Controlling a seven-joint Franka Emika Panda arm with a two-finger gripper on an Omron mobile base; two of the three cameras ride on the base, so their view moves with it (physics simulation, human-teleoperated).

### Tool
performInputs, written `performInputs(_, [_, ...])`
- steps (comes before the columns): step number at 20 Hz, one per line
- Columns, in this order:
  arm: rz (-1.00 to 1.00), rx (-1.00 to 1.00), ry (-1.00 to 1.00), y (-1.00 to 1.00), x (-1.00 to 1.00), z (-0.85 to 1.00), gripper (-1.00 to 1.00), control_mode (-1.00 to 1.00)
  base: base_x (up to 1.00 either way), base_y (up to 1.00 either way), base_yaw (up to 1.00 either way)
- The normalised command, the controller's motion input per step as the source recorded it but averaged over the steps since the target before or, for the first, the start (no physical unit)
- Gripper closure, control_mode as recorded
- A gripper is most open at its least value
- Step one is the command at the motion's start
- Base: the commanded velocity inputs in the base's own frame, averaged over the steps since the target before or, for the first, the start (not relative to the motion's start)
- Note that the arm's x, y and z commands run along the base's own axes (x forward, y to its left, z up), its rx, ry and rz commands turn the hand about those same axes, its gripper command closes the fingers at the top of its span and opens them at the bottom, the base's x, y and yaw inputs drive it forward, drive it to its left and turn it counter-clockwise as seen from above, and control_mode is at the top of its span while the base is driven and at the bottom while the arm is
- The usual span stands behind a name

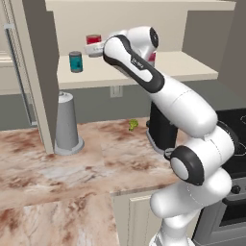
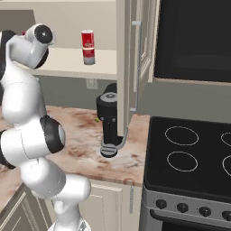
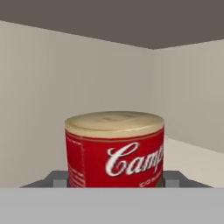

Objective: Stack two cans on top of the other two cans in the cabinet.

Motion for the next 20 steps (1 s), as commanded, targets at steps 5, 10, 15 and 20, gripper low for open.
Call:
performInputs(5, [0.04,0.00,-0.09,0.17,0.00,0.02,1.00,-1.00,0.00,0.00,0.00])
performInputs(10, [0.01,0.00,-0.01,0.14,0.00,0.10,1.00,-1.00,0.00,0.00,0.00])
performInputs(15, [0.00,0.00,0.00,0.11,0.03,0.15,1.00,-1.00,0.00,0.00,0.00])
performInputs(20, [0.00,0.00,0.00,0.13,0.10,0.10,1.00,-1.00,0.00,0.00,0.00])
